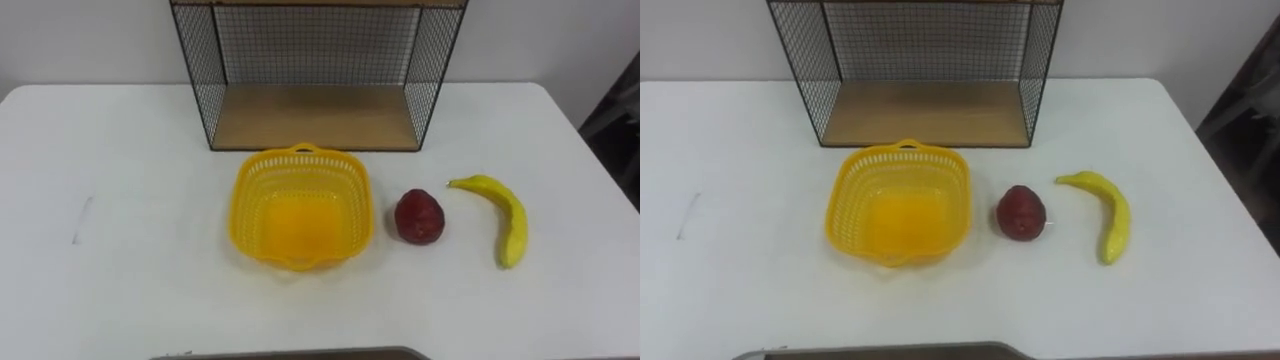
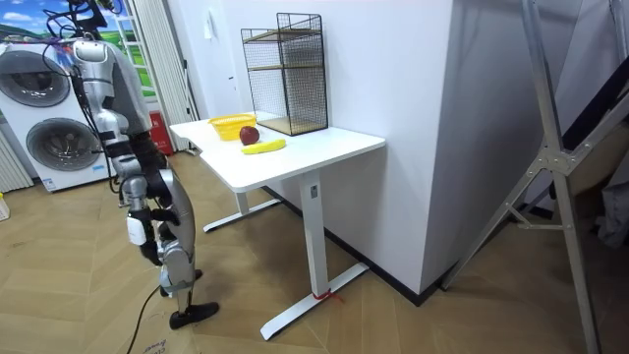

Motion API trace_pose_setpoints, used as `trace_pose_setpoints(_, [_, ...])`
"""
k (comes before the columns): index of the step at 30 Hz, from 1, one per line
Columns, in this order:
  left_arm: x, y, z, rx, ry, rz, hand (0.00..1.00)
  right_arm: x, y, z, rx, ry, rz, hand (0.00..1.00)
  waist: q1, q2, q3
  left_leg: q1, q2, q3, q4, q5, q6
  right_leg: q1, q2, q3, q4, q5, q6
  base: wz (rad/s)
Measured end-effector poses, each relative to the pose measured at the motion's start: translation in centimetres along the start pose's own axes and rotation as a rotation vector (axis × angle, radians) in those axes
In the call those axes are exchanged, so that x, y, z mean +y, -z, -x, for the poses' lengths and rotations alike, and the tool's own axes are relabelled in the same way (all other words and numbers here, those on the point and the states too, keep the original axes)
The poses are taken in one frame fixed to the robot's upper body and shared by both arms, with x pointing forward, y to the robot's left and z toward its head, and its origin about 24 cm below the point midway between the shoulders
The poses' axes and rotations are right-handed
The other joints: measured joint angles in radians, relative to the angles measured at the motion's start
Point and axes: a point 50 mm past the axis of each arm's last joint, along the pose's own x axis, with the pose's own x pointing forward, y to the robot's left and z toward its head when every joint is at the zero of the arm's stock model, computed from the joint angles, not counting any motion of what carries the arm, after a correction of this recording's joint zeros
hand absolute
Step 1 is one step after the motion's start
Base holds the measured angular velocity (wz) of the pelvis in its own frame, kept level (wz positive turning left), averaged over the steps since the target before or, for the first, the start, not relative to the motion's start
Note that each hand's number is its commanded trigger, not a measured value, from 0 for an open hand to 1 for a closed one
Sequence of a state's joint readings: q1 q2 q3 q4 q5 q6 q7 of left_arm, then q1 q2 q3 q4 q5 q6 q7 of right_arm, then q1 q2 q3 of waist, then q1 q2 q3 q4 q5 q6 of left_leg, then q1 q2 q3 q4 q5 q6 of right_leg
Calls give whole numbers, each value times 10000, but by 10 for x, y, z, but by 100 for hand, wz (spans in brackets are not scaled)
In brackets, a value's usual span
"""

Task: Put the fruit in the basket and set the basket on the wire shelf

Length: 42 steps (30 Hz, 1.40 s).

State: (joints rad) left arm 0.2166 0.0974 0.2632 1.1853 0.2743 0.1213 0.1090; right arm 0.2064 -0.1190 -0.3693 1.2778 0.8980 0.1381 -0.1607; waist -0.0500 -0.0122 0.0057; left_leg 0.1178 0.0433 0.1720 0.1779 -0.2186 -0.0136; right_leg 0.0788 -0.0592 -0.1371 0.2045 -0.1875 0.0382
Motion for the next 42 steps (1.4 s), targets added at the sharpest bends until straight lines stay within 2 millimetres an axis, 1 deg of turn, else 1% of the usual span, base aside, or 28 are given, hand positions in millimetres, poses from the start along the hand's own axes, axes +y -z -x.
trace_pose_setpoints(1, [3, 0, 0, -75, -130, 337, 0, 7, -7, 1, -195, -286, -1799, 0, -170, -8, -6, -1, 0, 26, 1, -6, -4, -55, 0, 22, -5, -4, 2, -4])
trace_pose_setpoints(2, [4, 0, 0, -124, -186, 448, 0, 9, -11, 2, -294, -381, -2540, 0, -264, -5, -2, -9, -1, 32, 0, -7, -5, -85, 0, 33, -3, -15, 2, -7])
trace_pose_setpoints(4, [7, -2, 0, -348, -318, 797, 0, 24, -30, 6, -745, -937, -4930, 0, -405, -21, -20, -17, -1, 89, -8, -10, -2, -127, 3, 107, -1, -15, 2, -7])
trace_pose_setpoints(5, [8, -2, 0, -429, -354, 840, 0, 26, -36, 7, -892, -1035, -5414, 0, -485, -39, -33, -21, -2, 96, -7, -11, 0, -127, 3, 113, -2, -14, 3, 0])
trace_pose_setpoints(6, [11, 1, 0, -517, -487, 1013, 0, 26, -46, 10, -1194, -1116, -6122, 0, -583, -80, -73, -27, -2, 96, -14, -11, 0, -126, 2, 107, -7, -13, 4, 0])
trace_pose_setpoints(7, [13, 2, 1, -536, -597, 1080, 0, 30, -53, 12, -1385, -1249, -6349, 0, -596, -105, -98, -26, -2, 94, -18, -11, 0, -126, 2, 98, -10, -13, 4, 0])
trace_pose_setpoints(8, [17, 2, 1, -613, -846, 1090, 0, 31, -65, 17, -1784, -1204, -6798, 0, -695, -149, -138, -35, -2, 87, -20, -10, -1, -128, 2, 92, -7, -13, 4, 0])
trace_pose_setpoints(11, [24, 7, 2, -632, -1231, 1005, 0, 33, -96, 31, -2821, -1044, -7818, 0, -838, -187, -162, -42, -11, 109, -42, -10, -1, -148, 9, 132, 20, -14, 8, -3])
trace_pose_setpoints(13, [27, 2, 2, -810, -1333, 1033, 0, 39, -124, 52, -3968, -1054, -8004, 0, -852, -181, -159, -89, -17, 184, -97, -6, 2, -294, 13, 214, 15, -13, 10, -12])
trace_pose_setpoints(14, [28, 3, 2, -807, -1351, 1003, 0, 41, -132, 59, -4363, -1048, -7875, 0, -881, -182, -160, -102, -18, 184, -98, -5, 3, -291, 16, 226, 33, -6, 19, -7])
trace_pose_setpoints(16, [29, 0, 2, -920, -1378, 743, 0, 50, -159, 92, -6404, -960, -6965, 0, -891, -186, -149, -95, -33, 184, -104, -5, 4, -291, 13, 250, 63, -12, 33, 0])
trace_pose_setpoints(17, [29, -2, 2, -984, -1374, 732, 0, 52, -164, 101, -6893, -972, -6848, 0, -877, -198, -143, -103, -33, 177, -112, -5, 4, -296, 13, 239, 61, -13, 34, 0])
trace_pose_setpoints(19, [27, -9, 2, -1263, -1292, 402, 0, 67, -181, 145, -9237, -1103, -5935, 0, -826, -189, -132, -261, -32, 180, -102, -3, 4, -474, 16, 244, 56, -11, 32, 0])
trace_pose_setpoints(20, [26, -11, 2, -1318, -1257, 367, 0, 71, -183, 156, -9918, -1119, -5655, 0, -792, -189, -132, -319, -32, 186, -96, 1, 5, -508, 17, 249, 82, -2, 28, 0])
trace_pose_setpoints(21, [26, -13, 2, -1379, -1220, 310, 0, 80, -186, 178, -11214, -1241, -5086, 0, -721, -206, -128, -401, -31, 192, -95, 5, 4, -641, 17, 269, 159, -2, 27, -4])
trace_pose_setpoints(22, [25, -13, 2, -1405, -1206, 202, 0, 84, -187, 188, -11875, -1262, -4748, 0, -662, -196, -124, -419, -30, 217, -96, 8, 3, -668, 22, 292, 161, -2, 26, -9])
trace_pose_setpoints(23, [23, -15, 3, -1476, -1141, -144, 0, 92, -186, 206, -13151, -1299, -4010, 0, -529, -188, -114, -389, -30, 256, -95, 8, 3, -721, 30, 348, 160, 2, 22, -8])
trace_pose_setpoints(24, [20, -17, 3, -1539, -1070, -414, 0, 100, -183, 217, -14051, -1446, -3323, 0, -449, -183, -84, -390, -30, 256, -100, 8, 3, -718, 31, 355, 152, 5, 23, -9])
trace_pose_setpoints(25, [18, -19, 3, -1624, -996, -674, 0, 110, -177, 224, -14668, -1661, -2553, 0, -293, -198, -81, -388, -28, 262, -105, 8, 3, -733, 42, 384, 144, 7, 20, -4])
trace_pose_setpoints(26, [17, -21, 3, -1687, -954, -779, 0, 114, -175, 226, -14872, -1833, -2234, 0, -268, -202, -80, -389, -26, 264, -106, 8, 3, -736, 44, 393, 139, 8, 19, -6])
trace_pose_setpoints(27, [15, -24, 3, -1795, -879, -859, 0, 124, -169, 230, -15156, -2282, -1591, 0, -113, -227, -46, -360, -18, 302, -122, 8, 3, -737, 55, 430, 145, 12, 13, -12])
trace_pose_setpoints(28, [13, -26, 3, -1872, -818, -923, 0, 134, -162, 231, -15223, -2826, -898, 0, 59, -237, 18, -342, 0, 365, -118, 8, 3, -761, 77, 494, 147, 25, 1, -12])
trace_pose_setpoints(29, [12, -26, 3, -1909, -784, -996, 0, 139, -158, 231, -15208, -3136, -544, 0, 71, -282, 17, -346, 2, 367, -118, 8, 3, -766, 78, 491, 147, 29, 0, -7])
trace_pose_setpoints(30, [10, -27, 4, -1986, -684, -1174, 0, 148, -151, 231, -15143, -3816, 242, 0, 82, -293, 36, -360, 4, 365, -119, 8, 3, -762, 76, 480, 147, 30, 0, 0])
trace_pose_setpoints(33, [5, -28, 4, -2165, -330, -1367, 0, 166, -136, 222, -14667, -5082, 1957, 0, 222, -298, 36, -366, 5, 354, -120, 8, 3, -702, 74, 477, 155, 32, 1, 0])
trace_pose_setpoints(35, [5, -30, 5, -2244, -217, -1463, 0, 175, -128, 220, -14443, -5726, 2845, 0, 334, -293, 32, -386, 9, 326, -119, 8, 3, -718, 73, 456, 156, 32, 1, 0])
trace_pose_setpoints(39, [5, -31, 5, -2332, -106, -1666, 0, 196, -111, 228, -14474, -7344, 4991, 0, 412, -293, 25, -366, 14, 287, -108, 8, 3, -669, 70, 421, 154, 35, -5, 0])
trace_pose_setpoints(42, [4, -33, 5, -2383, -8, -1654, 0, 202, -105, 231, -14657, -7783, 5765, 0, 614, -294, -6, -330, 14, 272, -101, 7, 3, -588, 69, 425, 146, 36, -5, 1])
